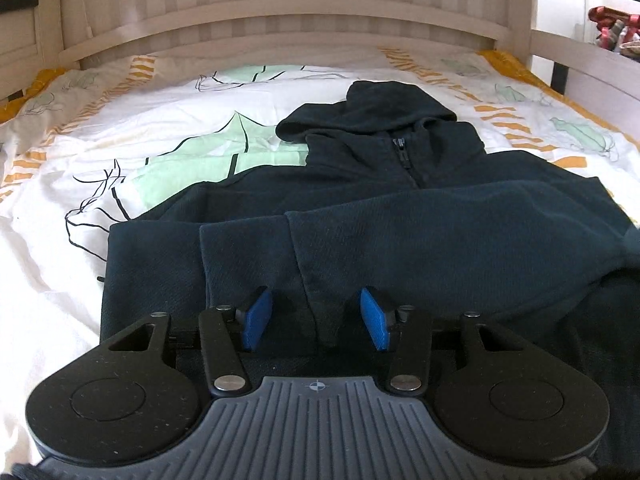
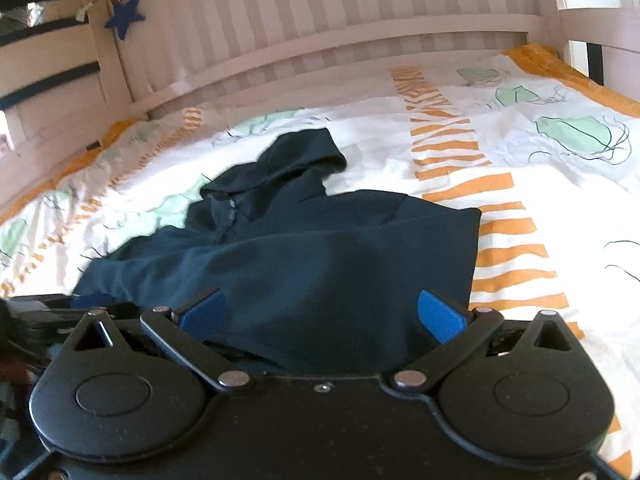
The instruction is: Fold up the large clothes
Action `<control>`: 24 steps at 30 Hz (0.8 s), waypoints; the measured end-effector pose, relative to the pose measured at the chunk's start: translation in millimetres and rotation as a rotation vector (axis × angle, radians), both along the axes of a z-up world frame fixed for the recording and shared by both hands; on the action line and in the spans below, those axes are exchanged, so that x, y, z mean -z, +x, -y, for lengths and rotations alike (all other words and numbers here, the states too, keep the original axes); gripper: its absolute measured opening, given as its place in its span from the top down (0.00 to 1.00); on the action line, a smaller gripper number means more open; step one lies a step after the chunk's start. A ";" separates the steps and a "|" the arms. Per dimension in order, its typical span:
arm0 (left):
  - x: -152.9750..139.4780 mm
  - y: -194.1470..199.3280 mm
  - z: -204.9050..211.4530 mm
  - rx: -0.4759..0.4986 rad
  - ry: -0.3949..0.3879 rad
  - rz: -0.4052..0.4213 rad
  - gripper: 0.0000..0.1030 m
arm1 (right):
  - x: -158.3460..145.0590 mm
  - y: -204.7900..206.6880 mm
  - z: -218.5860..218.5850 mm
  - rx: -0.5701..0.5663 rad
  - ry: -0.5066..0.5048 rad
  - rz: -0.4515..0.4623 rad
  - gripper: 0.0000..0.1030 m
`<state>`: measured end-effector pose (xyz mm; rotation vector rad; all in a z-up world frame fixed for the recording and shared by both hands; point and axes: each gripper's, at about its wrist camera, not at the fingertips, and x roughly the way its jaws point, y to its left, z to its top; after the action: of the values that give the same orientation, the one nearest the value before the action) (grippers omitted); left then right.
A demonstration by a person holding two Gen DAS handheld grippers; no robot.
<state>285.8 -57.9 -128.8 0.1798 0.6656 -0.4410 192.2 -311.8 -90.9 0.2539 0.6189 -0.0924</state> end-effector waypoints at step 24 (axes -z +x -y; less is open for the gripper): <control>-4.2 -5.3 46.4 0.065 -0.022 -0.027 0.20 | 24.4 10.8 -6.4 -0.022 -0.113 -0.118 0.00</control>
<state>280.5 -104.3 -124.7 0.1750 0.6824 -0.5141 203.0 -305.3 -115.3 0.1325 0.7310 -0.1215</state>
